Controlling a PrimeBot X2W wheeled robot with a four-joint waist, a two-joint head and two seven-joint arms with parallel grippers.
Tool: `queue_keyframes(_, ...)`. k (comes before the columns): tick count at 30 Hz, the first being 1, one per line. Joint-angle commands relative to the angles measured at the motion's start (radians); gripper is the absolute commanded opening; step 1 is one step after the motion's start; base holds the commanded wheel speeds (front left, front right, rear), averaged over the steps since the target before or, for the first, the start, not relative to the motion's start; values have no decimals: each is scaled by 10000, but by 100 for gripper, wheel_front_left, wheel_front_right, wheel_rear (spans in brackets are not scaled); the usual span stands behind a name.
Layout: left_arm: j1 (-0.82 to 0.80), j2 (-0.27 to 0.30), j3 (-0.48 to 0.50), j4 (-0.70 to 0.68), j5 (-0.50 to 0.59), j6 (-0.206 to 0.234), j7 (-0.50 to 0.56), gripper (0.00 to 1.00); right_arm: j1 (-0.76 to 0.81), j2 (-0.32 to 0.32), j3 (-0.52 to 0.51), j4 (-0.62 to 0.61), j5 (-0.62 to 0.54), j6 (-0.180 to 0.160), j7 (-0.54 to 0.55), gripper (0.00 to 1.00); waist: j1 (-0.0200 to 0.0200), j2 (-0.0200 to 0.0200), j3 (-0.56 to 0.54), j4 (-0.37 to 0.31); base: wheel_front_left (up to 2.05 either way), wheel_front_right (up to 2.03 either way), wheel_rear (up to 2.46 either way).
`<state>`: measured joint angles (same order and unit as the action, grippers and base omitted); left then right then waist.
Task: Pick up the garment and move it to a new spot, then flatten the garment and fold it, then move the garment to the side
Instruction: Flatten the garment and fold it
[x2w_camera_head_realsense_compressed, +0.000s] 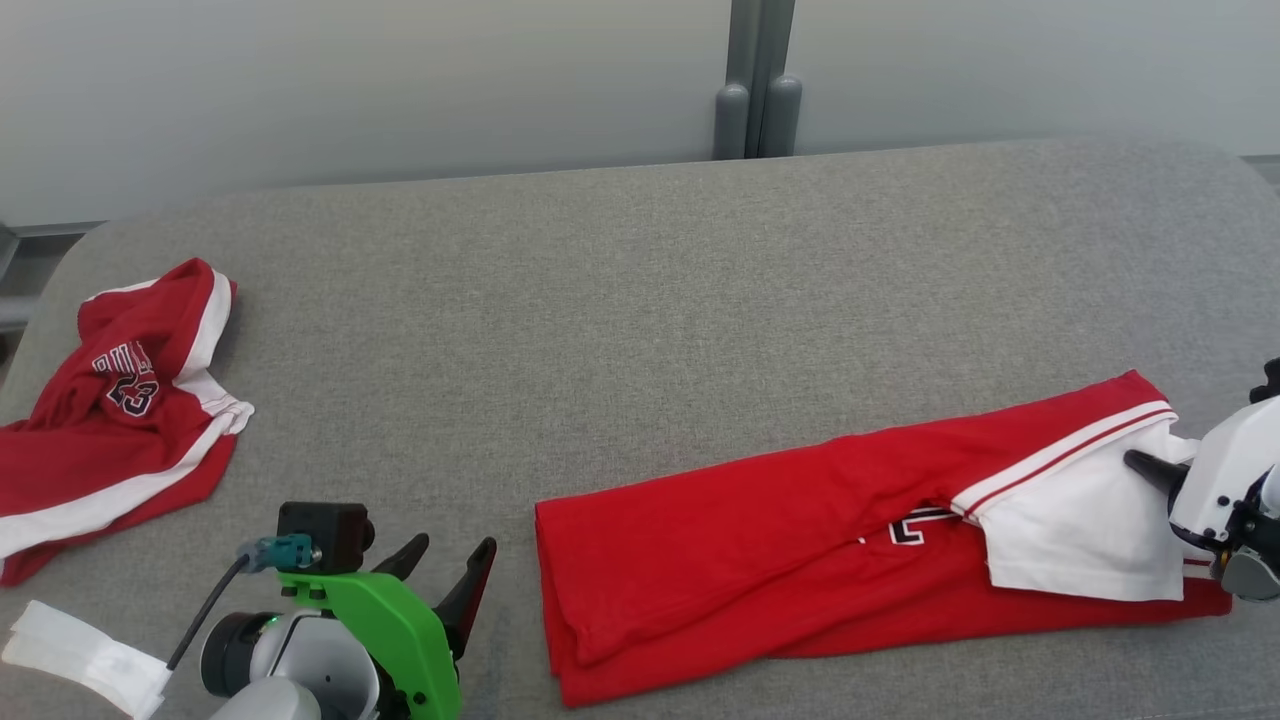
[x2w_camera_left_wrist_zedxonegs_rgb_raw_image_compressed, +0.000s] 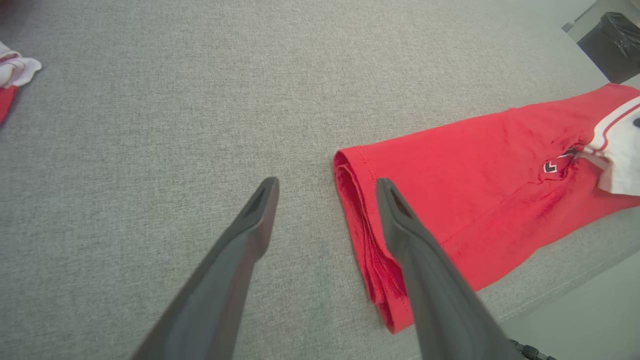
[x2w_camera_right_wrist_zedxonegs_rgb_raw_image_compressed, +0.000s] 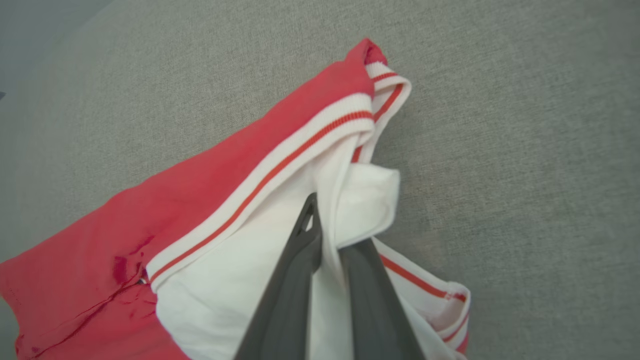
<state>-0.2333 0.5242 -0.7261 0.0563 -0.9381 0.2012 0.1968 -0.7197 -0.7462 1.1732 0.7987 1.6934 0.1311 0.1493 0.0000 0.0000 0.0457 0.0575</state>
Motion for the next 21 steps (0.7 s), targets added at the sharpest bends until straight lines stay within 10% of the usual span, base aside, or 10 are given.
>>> queue_keyframes(1,180,70,-15,-51,-60,39,-27,100,-27,-168,-41,24,-172,-6,-182,0,0,0,-77,-96,0,0,0)
queue_keyframes(21,658,68,4,-44,-342,121,-147,100,-196,-1290,-87,-3878,-1027,-3,-1243,0,0,0,-667,24,0,0,0)
